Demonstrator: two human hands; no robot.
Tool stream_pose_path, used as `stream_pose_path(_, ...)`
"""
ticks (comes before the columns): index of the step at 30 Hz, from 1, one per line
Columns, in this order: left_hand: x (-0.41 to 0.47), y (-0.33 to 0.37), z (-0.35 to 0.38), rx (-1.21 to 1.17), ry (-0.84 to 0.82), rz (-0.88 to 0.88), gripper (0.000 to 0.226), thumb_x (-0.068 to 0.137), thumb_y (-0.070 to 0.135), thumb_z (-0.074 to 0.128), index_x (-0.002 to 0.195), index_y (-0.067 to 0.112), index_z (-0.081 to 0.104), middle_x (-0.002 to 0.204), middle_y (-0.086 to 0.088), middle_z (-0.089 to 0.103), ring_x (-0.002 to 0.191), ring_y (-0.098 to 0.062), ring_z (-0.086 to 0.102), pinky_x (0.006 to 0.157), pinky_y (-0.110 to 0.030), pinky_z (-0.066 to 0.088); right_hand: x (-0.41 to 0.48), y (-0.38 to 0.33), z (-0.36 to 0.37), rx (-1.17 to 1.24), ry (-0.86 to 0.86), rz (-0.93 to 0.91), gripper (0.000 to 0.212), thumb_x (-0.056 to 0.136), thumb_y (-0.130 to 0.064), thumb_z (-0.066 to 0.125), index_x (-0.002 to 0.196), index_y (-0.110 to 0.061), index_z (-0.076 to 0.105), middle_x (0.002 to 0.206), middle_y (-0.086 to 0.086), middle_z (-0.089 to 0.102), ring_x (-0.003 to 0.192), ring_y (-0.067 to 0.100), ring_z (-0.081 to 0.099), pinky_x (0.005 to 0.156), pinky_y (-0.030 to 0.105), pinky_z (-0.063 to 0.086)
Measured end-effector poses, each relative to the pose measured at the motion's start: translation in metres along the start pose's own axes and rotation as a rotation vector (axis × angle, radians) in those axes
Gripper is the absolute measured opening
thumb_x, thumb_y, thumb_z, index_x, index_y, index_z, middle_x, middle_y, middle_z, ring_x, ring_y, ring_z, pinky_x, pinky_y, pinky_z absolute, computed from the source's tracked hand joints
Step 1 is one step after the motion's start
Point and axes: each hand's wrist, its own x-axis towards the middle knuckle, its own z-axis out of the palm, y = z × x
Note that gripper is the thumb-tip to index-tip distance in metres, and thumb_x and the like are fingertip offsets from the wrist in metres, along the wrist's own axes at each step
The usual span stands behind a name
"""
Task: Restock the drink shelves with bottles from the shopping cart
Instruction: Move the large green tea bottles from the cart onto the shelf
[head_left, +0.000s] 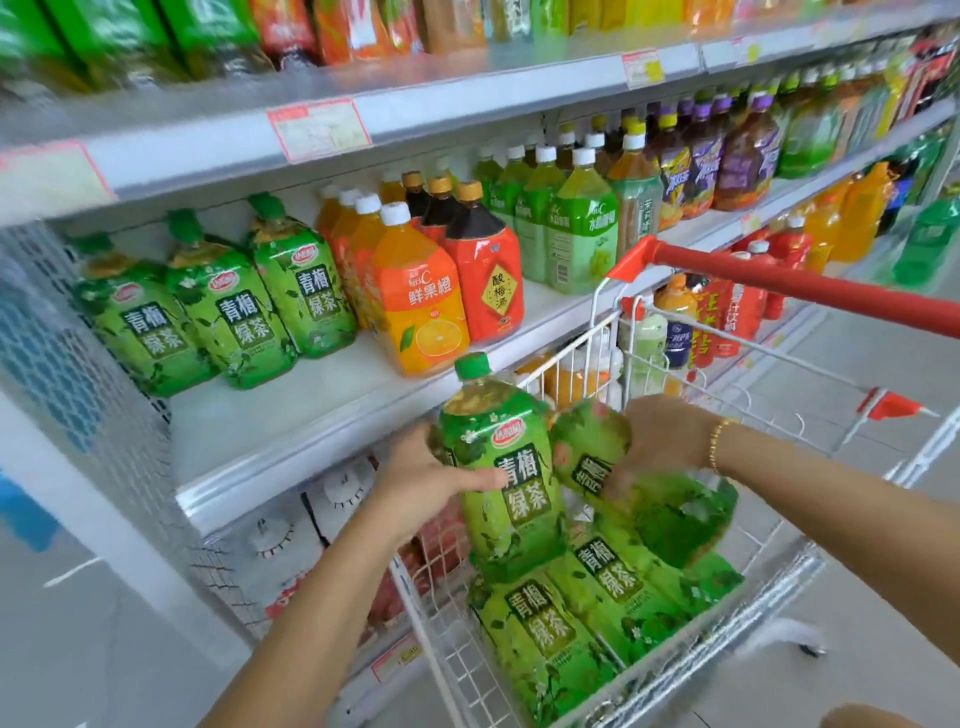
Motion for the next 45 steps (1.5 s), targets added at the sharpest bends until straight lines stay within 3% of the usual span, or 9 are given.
stream_pose_path(3,-0.024,0.013,-0.033,-0.045,0.178,0.179,0.075,0.035,0.025,0.093,0.101,0.03,0.059,0.101,0.013,0.07,0.093,-0.003,0.067,0.083,-0.024,0.054,-0.019,-0.001,-0.033,0.234,0.211,-0.076,0.074,0.042,-0.058,0.084,0.093,-0.011,0.058,0.085,-0.001,0.066,0.079,0.017,0.062,0.073,0.034,0.054)
stream_pose_path(5,-0.043,0.03,-0.055,-0.023,0.315,0.283,0.072,0.043,0.019,0.092,0.103,0.036,0.056,0.102,0.019,0.066,0.091,0.006,0.064,0.08,-0.014,0.051,-0.031,-0.014,-0.053,0.407,0.393,-0.233,0.072,0.045,-0.044,0.089,0.1,-0.018,0.052,0.087,-0.008,0.062,0.08,0.013,0.06,0.068,0.019,0.049)
stream_pose_path(8,-0.055,0.042,-0.088,-0.021,0.51,0.413,0.085,0.045,0.024,0.089,0.12,0.029,0.052,0.118,0.012,0.062,0.107,-0.006,0.061,0.094,-0.025,0.047,-0.03,-0.043,-0.074,0.695,0.542,-0.456,0.079,0.044,-0.038,0.09,0.112,-0.025,0.053,0.097,-0.015,0.065,0.087,0.003,0.062,0.074,0.007,0.047)
stream_pose_path(13,-0.032,0.027,-0.134,0.069,0.764,0.442,0.089,0.051,0.014,0.091,0.128,0.022,0.046,0.127,0.001,0.057,0.114,-0.014,0.057,0.102,-0.036,0.045,0.013,-0.111,-0.08,0.902,0.704,-0.642,0.086,0.044,-0.034,0.091,0.121,-0.023,0.054,0.115,0.002,0.057,0.108,0.017,0.055,0.097,0.033,0.045)
stream_pose_path(17,-0.005,0.003,-0.162,0.13,0.951,0.367,0.093,0.045,0.035,0.09,0.126,0.023,0.046,0.124,-0.001,0.059,0.111,-0.018,0.059,0.098,-0.043,0.048,0.041,-0.174,-0.075,0.892,0.771,-0.69,0.088,0.046,-0.031,0.092,0.124,-0.016,0.054,0.112,-0.002,0.053,0.105,0.013,0.049,0.085,0.01,0.034)
stream_pose_path(20,0.009,-0.008,-0.171,0.203,1.064,0.31,0.093,0.05,0.028,0.09,0.131,0.016,0.046,0.125,-0.008,0.057,0.112,-0.025,0.057,0.098,-0.043,0.046,0.061,-0.21,-0.068,0.91,0.729,-0.673,0.085,0.047,-0.034,0.091,0.121,-0.016,0.054,0.111,0.001,0.054,0.103,0.014,0.049,0.076,0.01,0.031)
stream_pose_path(33,0.048,-0.052,-0.188,0.017,1.033,0.148,0.092,0.086,0.036,0.063,0.151,0.023,-0.001,0.155,-0.006,0.023,0.141,-0.024,0.026,0.116,-0.04,0.022,0.128,-0.261,-0.021,1.009,0.567,-0.591,0.087,0.056,-0.044,0.086,0.13,-0.018,0.05,0.118,-0.004,0.052,0.107,0.01,0.048,0.094,0.021,0.04)
stream_pose_path(37,0.056,-0.064,-0.179,-0.017,1.036,-0.07,0.096,0.079,0.037,0.071,0.148,0.004,0.013,0.144,-0.028,0.026,0.132,-0.04,0.029,0.107,-0.046,0.032,0.129,-0.256,-0.014,1.066,0.531,-0.584,0.092,0.065,-0.045,0.08,0.142,-0.02,0.036,0.127,-0.005,0.059,0.114,0.009,0.054,0.098,0.023,0.044)
stream_pose_path(45,0.084,-0.061,-0.207,-0.039,1.055,-0.121,0.076,0.082,0.034,0.069,0.138,0.0,0.032,0.137,-0.019,0.049,0.124,-0.034,0.049,0.101,-0.039,0.04,0.124,-0.257,-0.016,0.714,0.636,-0.457,0.091,0.083,-0.046,0.061,0.149,-0.007,0.012,0.136,0.015,0.049,0.118,0.027,0.052,0.094,0.034,0.044)
